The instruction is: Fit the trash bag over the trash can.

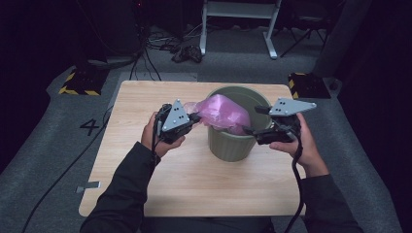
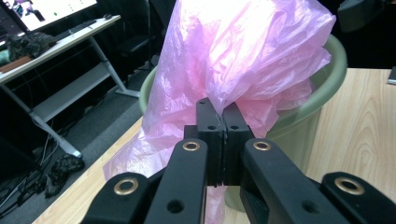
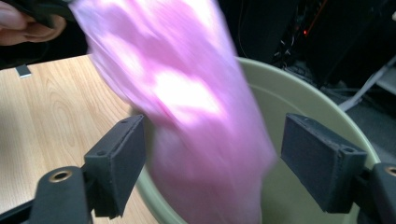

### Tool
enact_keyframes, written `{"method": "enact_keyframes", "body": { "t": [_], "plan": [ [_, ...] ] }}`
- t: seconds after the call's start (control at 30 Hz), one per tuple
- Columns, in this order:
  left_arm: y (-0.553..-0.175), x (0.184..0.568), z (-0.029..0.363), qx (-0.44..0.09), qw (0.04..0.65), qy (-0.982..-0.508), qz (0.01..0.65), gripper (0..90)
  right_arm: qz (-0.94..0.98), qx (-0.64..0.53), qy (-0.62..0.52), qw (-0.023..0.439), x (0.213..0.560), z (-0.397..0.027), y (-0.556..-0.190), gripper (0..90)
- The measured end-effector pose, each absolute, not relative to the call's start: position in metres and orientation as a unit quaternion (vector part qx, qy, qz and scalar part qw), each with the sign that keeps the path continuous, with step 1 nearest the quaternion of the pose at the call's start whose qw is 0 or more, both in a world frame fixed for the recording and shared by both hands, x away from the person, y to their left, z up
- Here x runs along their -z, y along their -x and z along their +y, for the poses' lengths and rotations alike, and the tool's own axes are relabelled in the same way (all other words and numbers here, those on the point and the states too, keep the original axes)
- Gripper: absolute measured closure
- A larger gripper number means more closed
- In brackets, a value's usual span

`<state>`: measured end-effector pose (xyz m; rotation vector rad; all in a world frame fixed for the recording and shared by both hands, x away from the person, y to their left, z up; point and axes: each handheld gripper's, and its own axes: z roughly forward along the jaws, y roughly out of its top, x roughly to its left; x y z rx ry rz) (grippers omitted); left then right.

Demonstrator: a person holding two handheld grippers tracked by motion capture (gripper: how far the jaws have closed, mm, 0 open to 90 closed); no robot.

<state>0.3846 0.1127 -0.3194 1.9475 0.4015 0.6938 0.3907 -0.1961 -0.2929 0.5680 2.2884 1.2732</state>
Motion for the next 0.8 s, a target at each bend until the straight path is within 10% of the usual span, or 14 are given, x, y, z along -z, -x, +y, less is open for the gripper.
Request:
{"method": "enact_keyframes", "body": {
  "t": [0.2,0.43,0.8],
  "plan": [
    [-0.383,0.318,0.104,-0.283,0.494,-0.807,0.158,89.0,0.842,-0.437,-0.197,0.248,0.294,-0.163,-0.391,34.8],
    [-0.377,0.317,0.11,-0.27,0.509,-0.803,0.154,76.5,0.848,-0.43,-0.213,0.227,0.304,-0.167,-0.402,83.5],
    [-0.356,0.326,0.15,-0.241,0.536,-0.788,0.182,30.7,0.847,-0.439,-0.216,0.207,0.31,-0.192,-0.403,87.5]
  ]
}}
